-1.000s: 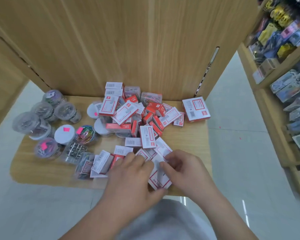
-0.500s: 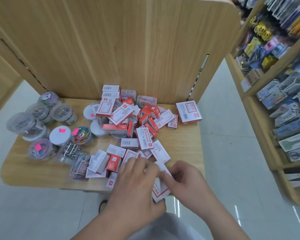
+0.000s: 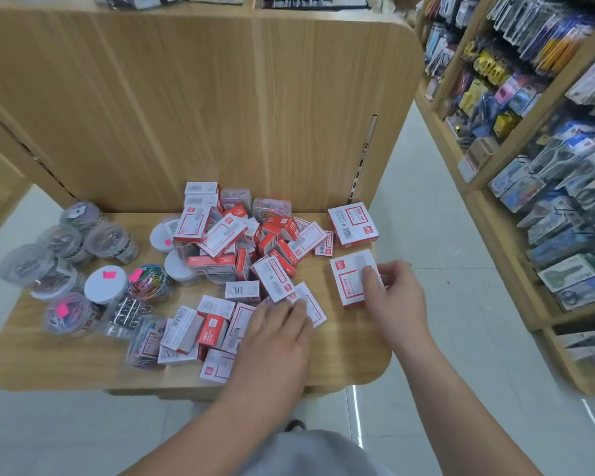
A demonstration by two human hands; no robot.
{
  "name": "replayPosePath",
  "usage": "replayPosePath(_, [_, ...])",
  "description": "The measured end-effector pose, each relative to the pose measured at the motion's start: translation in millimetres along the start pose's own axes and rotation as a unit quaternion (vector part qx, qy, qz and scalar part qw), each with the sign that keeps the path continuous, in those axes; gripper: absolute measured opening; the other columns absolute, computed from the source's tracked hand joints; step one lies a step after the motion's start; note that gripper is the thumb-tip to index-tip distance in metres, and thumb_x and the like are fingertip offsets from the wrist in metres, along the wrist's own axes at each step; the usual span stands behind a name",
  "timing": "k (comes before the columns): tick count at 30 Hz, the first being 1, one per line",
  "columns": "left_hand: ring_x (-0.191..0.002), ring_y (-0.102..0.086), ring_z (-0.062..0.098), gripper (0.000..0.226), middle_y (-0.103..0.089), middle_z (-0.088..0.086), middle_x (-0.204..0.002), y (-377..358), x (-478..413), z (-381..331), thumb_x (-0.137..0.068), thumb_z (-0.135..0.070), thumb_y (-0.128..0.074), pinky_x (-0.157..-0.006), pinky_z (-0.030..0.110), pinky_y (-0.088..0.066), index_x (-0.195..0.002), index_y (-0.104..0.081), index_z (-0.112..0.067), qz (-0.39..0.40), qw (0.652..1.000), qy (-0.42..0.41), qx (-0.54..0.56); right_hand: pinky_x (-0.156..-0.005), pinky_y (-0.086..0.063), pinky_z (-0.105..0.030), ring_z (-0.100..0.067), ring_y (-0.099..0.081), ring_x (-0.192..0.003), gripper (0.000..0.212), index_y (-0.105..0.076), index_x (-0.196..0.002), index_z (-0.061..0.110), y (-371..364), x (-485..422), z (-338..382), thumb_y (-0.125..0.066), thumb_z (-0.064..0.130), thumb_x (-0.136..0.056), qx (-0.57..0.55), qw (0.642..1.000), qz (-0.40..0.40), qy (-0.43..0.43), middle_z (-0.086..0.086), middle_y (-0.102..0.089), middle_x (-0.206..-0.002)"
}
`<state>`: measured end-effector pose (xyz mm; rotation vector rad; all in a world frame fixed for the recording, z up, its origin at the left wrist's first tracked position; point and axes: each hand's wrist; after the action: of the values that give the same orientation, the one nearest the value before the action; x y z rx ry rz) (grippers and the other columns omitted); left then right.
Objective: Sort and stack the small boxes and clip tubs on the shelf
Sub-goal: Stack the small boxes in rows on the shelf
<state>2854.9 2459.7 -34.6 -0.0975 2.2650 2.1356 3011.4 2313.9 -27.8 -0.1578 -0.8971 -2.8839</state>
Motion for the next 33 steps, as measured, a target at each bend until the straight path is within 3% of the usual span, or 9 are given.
replayPosePath(3, [-0.121, -0.058, 0.030, 0.045, -0.064, 0.008, -0.132, -12.5, 6.1, -11.9, -0.073, -0.020, -0.072, -0.111, 0.046, -0.034, -0.117, -0.070, -0.010, -0.009, 0.999, -0.045, 0.009, -0.080, -0.040, -0.029, -0.010, -0.055, -0.096, 0.022, -0.068, -0.095, 0.023, 1.7, -5.8, -2.2, -0.065, 0.045, -0.091, 0.079, 0.997, 0.006, 0.025, 0.004, -0.057, -0.103])
replayPosePath(8, [-0.124, -0.056, 0.029, 0.050, -0.062, 0.007, -0.132, -16.4, 5.9, -18.8, -0.072, -0.022, -0.072, -0.107, 0.046, -0.046, -0.120, -0.067, -0.011, 0.013, 0.997, -0.070, 0.034, -0.076, -0.046, -0.024, -0.007, -0.060, -0.091, 0.015, -0.069, -0.101, 0.029, 19.3, 18.2, -5.5, -0.071, 0.038, -0.090, 0.042, 0.997, -0.010, 0.067, 0.007, -0.061, -0.104])
replayPosePath(13, [-0.108, -0.056, 0.028, 0.049, -0.060, 0.006, -0.119, -13.9, -1.5, -37.6, -0.067, -0.021, -0.071, -0.094, 0.037, -0.048, -0.116, -0.066, -0.013, 0.016, 0.995, -0.095, 0.035, -0.075, -0.044, -0.014, 0.008, -0.057, -0.099, 0.017, -0.070, -0.098, 0.033, 19.7, 41.0, -13.8, -0.078, 0.028, -0.085, 0.020, 0.996, 0.022, 0.086, 0.015, -0.059, -0.104])
replayPosePath(18, [-0.122, -0.052, 0.027, 0.040, -0.059, 0.008, -0.128, -7.0, -10.8, -45.2, -0.083, -0.027, -0.065, -0.106, 0.038, -0.043, -0.120, -0.066, -0.013, -0.002, 0.989, -0.106, 0.100, -0.081, -0.047, -0.016, -0.001, -0.061, -0.101, 0.015, -0.072, -0.100, 0.026, 20.1, 48.8, -11.2, -0.075, 0.023, -0.086, 0.052, 0.991, 0.003, 0.124, 0.015, -0.064, -0.105])
replayPosePath(20, [-0.125, -0.052, 0.026, 0.027, -0.058, 0.006, -0.131, 5.6, 4.5, -36.2, -0.084, -0.020, -0.064, -0.104, 0.038, -0.044, -0.111, -0.068, -0.014, -0.022, 0.985, -0.104, 0.137, -0.078, -0.050, -0.022, -0.005, -0.063, -0.098, 0.014, -0.072, -0.099, 0.027, 17.0, 59.1, -2.3, -0.075, 0.023, -0.087, 0.046, 0.986, -0.003, 0.158, 0.016, -0.064, -0.102])
replayPosePath(24, [-0.096, -0.059, 0.020, 0.009, -0.061, -0.008, -0.114, 30.9, 59.7, 7.6, -0.086, -0.024, -0.070, -0.078, 0.032, -0.047, -0.094, -0.067, -0.024, -0.096, 0.982, -0.012, 0.165, -0.073, -0.055, -0.037, -0.011, -0.061, -0.096, 0.012, -0.070, -0.096, 0.034, -8.3, 75.2, 12.1, -0.075, 0.036, -0.085, 0.124, 0.970, 0.086, 0.193, 0.017, -0.062, -0.097])
replayPosePath(28, [-0.089, -0.064, 0.011, 0.029, -0.060, -0.017, -0.109, 26.9, 101.5, 51.1, -0.078, -0.033, -0.083, -0.058, 0.028, -0.052, -0.103, -0.068, -0.032, -0.090, 0.974, 0.125, 0.167, -0.072, -0.045, -0.032, -0.013, -0.053, -0.108, 0.026, -0.064, -0.107, 0.035, -34.7, 73.3, 23.7, -0.067, 0.052, -0.086, 0.272, 0.934, 0.141, 0.183, 0.015, -0.054, -0.100])
replayPosePath(31, [-0.098, -0.063, 0.012, 0.040, -0.057, -0.018, -0.120, 9.5, 114.5, 59.2, -0.076, -0.034, -0.086, -0.058, 0.027, -0.054, -0.111, -0.066, -0.032, -0.080, 0.970, 0.160, 0.165, -0.071, -0.041, -0.032, -0.015, -0.053, -0.108, 0.027, -0.062, -0.107, 0.033, -42.3, 72.2, 33.8, -0.067, 0.051, -0.087, 0.297, 0.925, 0.140, 0.193, 0.012, -0.059, -0.104])
replayPosePath(33, [-0.100, -0.061, 0.015, 0.031, -0.055, -0.018, -0.125, -2.7, 115.2, 59.8, -0.084, -0.030, -0.079, -0.063, 0.027, -0.055, -0.112, -0.066, -0.029, -0.102, 0.969, 0.157, 0.160, -0.069, -0.043, -0.033, -0.017, -0.055, -0.105, 0.024, -0.062, -0.102, 0.031, -44.7, 71.6, 38.8, -0.069, 0.049, -0.087, 0.300, 0.922, 0.138, 0.203, 0.012, -0.061, -0.100])
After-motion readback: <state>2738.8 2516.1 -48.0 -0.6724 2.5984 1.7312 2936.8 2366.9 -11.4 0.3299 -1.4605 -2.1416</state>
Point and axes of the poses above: each hand's wrist, its own x-axis away from the middle knuckle, its own y-axis out of the back of the hand, z = x × y
